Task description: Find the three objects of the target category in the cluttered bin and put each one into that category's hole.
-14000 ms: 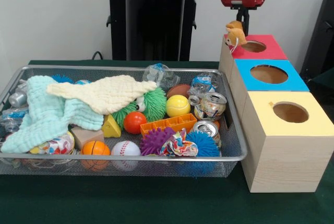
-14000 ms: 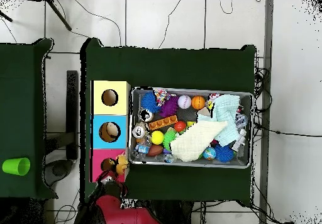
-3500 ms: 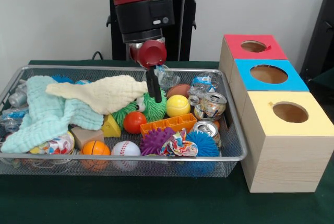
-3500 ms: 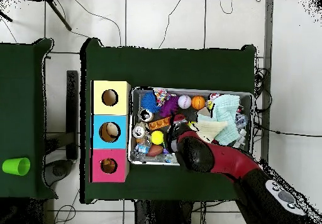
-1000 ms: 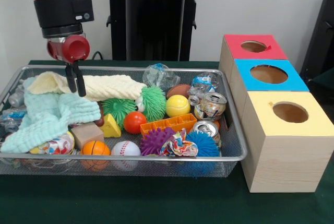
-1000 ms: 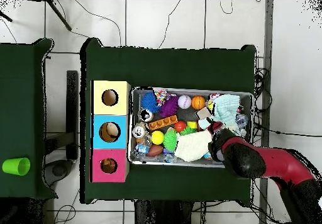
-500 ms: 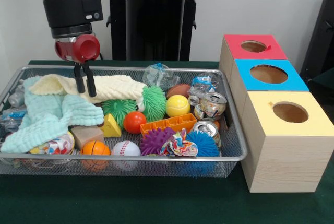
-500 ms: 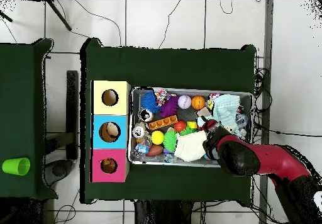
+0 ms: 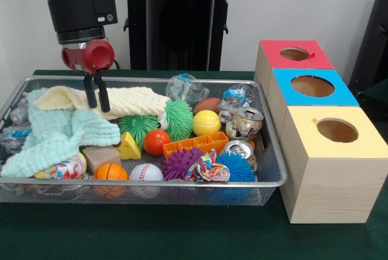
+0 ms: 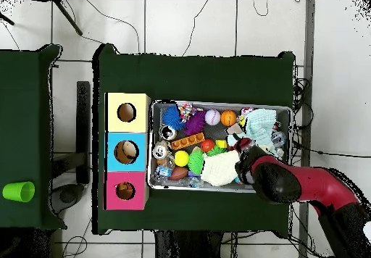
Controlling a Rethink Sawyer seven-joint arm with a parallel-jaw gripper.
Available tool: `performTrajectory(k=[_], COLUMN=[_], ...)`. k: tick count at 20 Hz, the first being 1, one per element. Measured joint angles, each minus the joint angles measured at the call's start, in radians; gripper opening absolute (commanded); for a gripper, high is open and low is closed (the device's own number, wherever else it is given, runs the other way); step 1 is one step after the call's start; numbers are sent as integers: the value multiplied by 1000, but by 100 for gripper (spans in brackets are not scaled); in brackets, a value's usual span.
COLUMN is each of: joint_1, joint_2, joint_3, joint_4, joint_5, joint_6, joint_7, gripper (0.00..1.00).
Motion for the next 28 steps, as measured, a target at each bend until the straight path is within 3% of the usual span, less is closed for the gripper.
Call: performTrajectory(k=[5, 12, 18, 25, 28], joint_1=[-24, 3, 98, 235, 260], joint_2=[7, 10, 71, 191, 198], joint_3=[14, 21, 13, -24, -37], joint_4=[-1, -54, -183, -340, -374], joint_5=[0, -10, -109, -220, -229], joint_6=[23, 127, 168, 167, 190], joint_7=[-31, -128, -227, -233, -232], gripper=[100, 100, 100, 100, 100])
